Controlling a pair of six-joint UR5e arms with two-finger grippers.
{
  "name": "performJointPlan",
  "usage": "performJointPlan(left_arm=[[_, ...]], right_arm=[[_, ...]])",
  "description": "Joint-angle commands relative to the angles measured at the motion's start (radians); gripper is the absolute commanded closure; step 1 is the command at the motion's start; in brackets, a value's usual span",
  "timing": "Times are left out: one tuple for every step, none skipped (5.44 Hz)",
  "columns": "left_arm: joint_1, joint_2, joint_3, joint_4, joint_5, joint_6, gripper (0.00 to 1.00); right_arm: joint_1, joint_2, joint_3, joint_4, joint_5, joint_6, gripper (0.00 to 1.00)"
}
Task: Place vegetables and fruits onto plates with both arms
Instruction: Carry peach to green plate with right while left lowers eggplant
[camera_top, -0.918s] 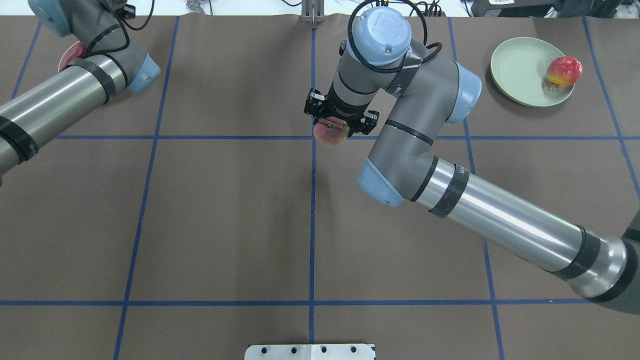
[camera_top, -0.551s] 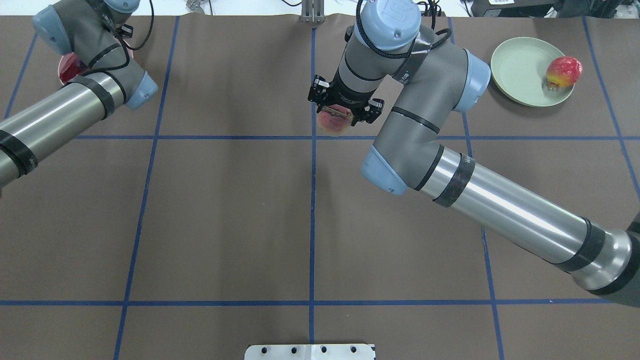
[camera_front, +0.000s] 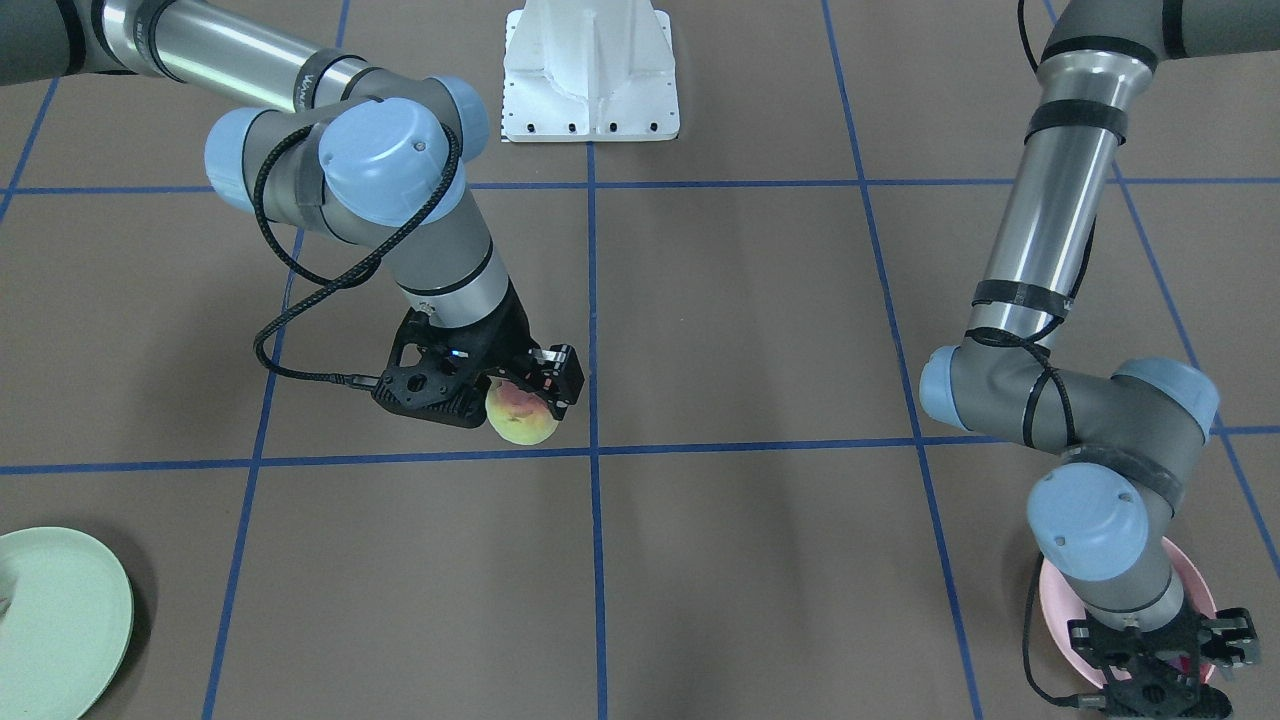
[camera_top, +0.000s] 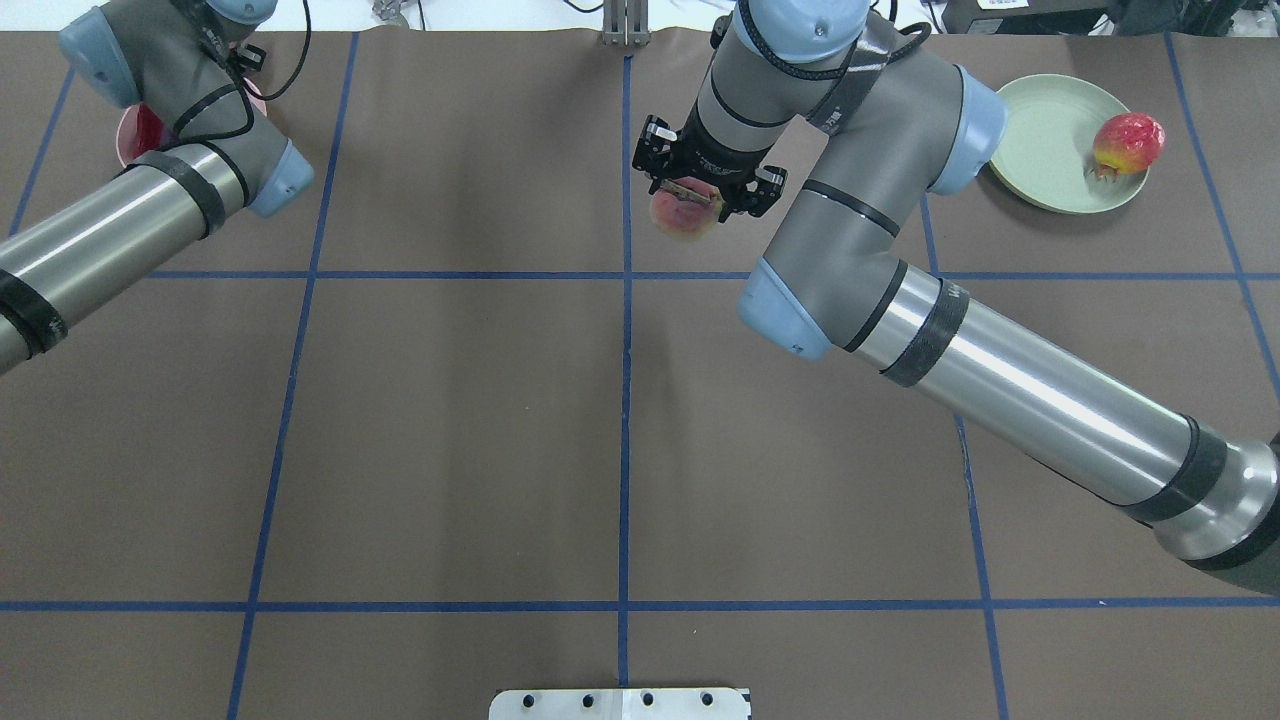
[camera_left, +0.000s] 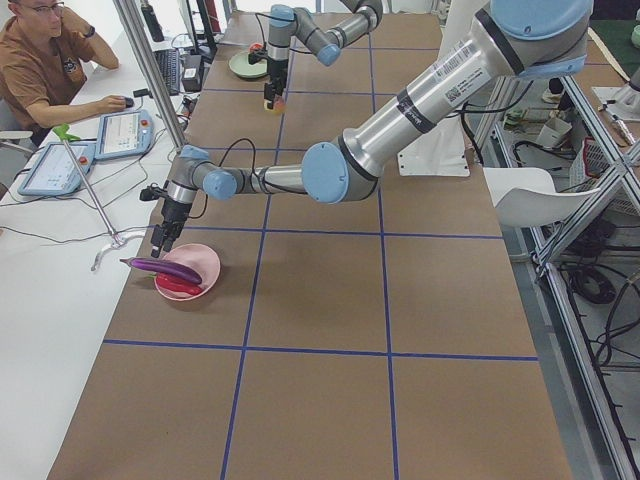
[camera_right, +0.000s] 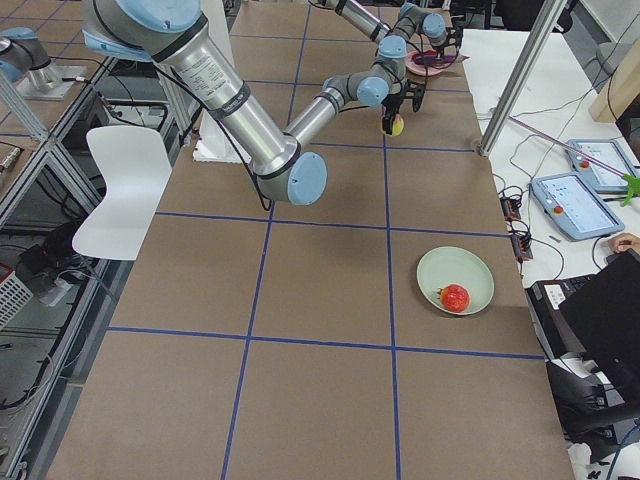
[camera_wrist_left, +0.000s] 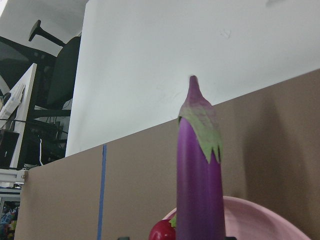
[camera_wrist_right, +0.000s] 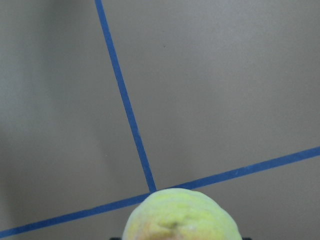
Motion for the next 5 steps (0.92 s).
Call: performJointPlan(left_arm=[[-0.023,0.001,-0.073,0.051,-0.003,0.074,0.00],[-0.030,0.001,-0.134,0.117,-0.049,0.075,0.00],[-0.045,0.003,-0.208,0.173,-0.140,0.075,0.00],[-0.053,0.003,-0.275,0.244,-0.147,0.075,0.00],[-0.065,0.003,-0.364,0.320,-0.235,0.073,0.00]], right_arm=[[0.066,-0.012,-0.008,-0.033,-0.018,-0.090,1.00],[0.143,-0.032,-0.011,-0.122,-0.047,-0.293,1.00],[0.238,-0.082,-0.022,-0.149,-0.053,-0.521,1.00],[0.301,-0.094,-0.114,-0.132,-0.071,-0.680,1.00],[0.314,-0.094,-0.273,0.050,-0.182,-0.710,1.00]])
